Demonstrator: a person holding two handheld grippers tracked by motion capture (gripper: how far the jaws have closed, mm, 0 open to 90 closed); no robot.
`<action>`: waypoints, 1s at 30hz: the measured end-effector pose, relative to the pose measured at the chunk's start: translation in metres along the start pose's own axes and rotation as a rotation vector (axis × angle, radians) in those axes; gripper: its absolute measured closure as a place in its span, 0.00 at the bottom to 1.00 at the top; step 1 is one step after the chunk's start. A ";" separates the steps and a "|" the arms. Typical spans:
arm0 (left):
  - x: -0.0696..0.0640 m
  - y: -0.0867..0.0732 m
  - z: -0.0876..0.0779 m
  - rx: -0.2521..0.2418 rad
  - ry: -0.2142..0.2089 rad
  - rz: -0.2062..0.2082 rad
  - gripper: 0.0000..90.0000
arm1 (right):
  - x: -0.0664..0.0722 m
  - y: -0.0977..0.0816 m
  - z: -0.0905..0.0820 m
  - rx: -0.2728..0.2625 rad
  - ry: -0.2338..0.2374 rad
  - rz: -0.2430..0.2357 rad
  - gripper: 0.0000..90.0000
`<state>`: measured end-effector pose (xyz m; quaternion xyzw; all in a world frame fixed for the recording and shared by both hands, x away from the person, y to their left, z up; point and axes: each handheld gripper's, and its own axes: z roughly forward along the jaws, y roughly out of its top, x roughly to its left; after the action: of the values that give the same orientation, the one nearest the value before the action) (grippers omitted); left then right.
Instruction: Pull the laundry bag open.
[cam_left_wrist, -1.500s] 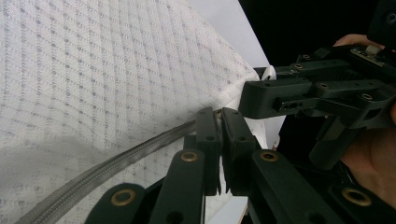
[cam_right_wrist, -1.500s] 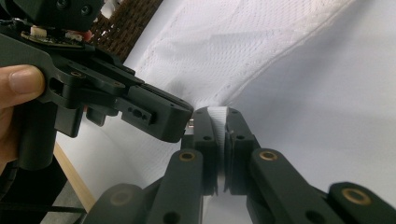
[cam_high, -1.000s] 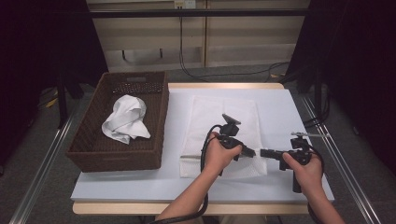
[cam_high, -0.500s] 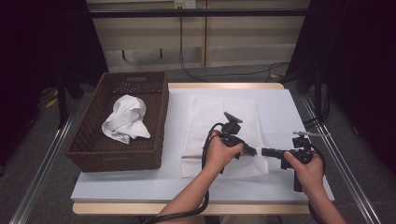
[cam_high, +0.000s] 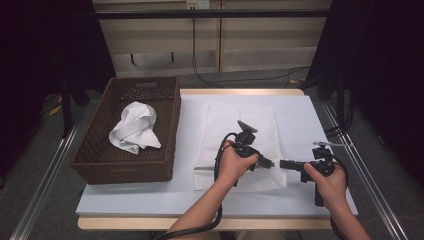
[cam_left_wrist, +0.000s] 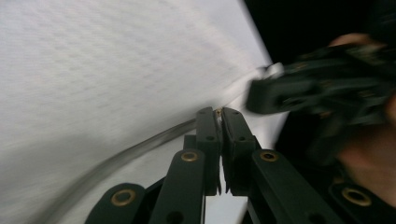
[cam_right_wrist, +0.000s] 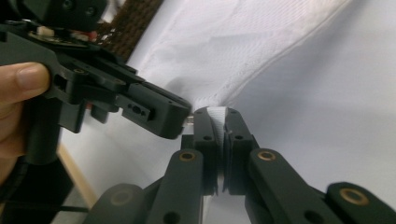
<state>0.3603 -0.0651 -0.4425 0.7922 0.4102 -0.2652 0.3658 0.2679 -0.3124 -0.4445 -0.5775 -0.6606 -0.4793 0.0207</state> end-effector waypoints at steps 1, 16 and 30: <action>0.003 -0.001 -0.002 -0.014 -0.045 -0.027 0.96 | -0.003 0.001 -0.002 -0.011 0.010 0.011 0.97; 0.004 -0.002 -0.004 -0.002 -0.021 0.001 0.96 | -0.005 0.000 -0.005 -0.017 0.027 0.016 0.97; 0.007 -0.006 -0.011 0.000 0.014 0.008 0.96 | -0.005 -0.001 -0.007 -0.017 0.017 -0.002 0.97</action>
<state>0.3600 -0.0510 -0.4430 0.7956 0.4095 -0.2583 0.3642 0.2646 -0.3207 -0.4440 -0.5731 -0.6567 -0.4898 0.0210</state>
